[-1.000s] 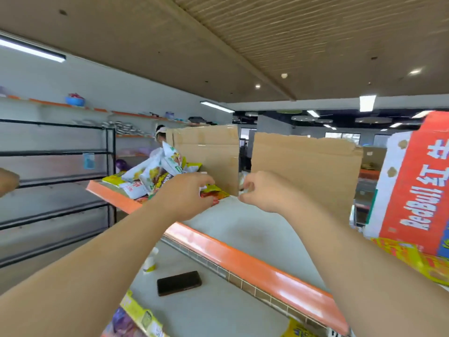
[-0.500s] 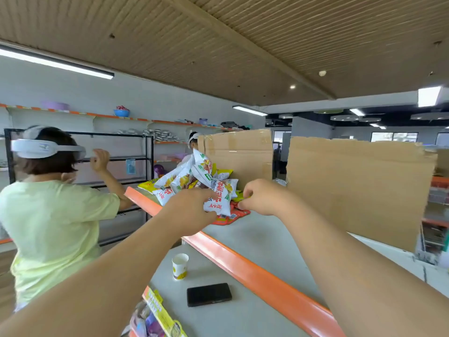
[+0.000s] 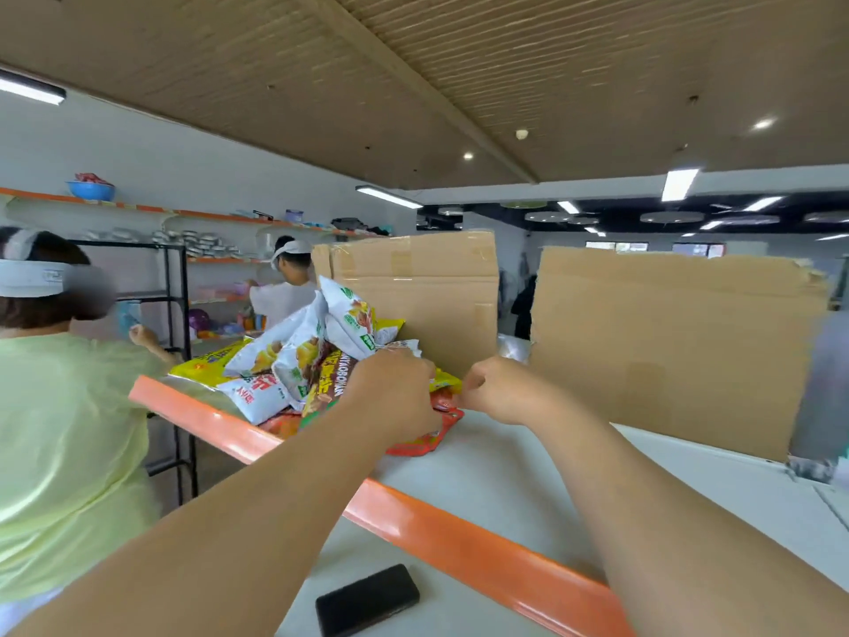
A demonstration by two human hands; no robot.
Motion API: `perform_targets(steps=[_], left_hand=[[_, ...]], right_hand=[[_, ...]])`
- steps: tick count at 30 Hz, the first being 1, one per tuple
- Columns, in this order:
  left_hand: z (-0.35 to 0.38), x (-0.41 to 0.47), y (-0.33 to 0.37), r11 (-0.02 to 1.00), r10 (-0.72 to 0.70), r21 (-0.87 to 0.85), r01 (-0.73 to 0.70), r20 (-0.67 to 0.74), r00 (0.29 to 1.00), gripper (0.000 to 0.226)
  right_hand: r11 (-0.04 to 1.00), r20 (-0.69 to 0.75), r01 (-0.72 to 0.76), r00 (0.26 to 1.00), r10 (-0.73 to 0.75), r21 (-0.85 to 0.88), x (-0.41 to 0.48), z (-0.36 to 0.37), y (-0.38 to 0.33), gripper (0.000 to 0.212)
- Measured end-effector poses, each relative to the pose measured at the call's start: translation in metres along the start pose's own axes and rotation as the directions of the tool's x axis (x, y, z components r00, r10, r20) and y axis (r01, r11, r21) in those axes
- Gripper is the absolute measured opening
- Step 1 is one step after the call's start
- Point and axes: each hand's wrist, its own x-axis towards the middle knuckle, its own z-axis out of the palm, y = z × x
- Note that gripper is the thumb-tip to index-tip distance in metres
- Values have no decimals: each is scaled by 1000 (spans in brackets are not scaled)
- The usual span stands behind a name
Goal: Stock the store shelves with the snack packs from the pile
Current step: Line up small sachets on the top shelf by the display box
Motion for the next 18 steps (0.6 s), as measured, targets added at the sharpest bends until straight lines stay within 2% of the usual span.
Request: perform_targets(steps=[2,5,8,11,14,16,18], left_hand=[[10,7,5,996,-47,73,48,-13,999,59],[22,14,11,996,-65,65,67,-35,997,54],[27,19,13,998,47,-46,-50,-63,997,39],[31,18,22,946,171,-262,-192,-101,980,30],[29,11,33,797,209,-553,-242,-124,970,17],[27,7,36,645,232,-735,-210,-73,970,13],[30,5,34,524,246,-836,-165,-37,969,7]], right_hand=[[999,-5,-37,999,37,-12,-1,2,13,29],[996,-9,-79,997,79,-46,0,0,28,26],[993,-18,-116,993,116,-11,1,-3,36,23],[991,-45,-120,991,123,54,1,-2,39,23],[993,-63,-79,994,84,82,2,0,37,25],[985,-57,-88,994,97,152,4,0,38,26],[980,-52,-103,992,114,170,4,0,41,25]])
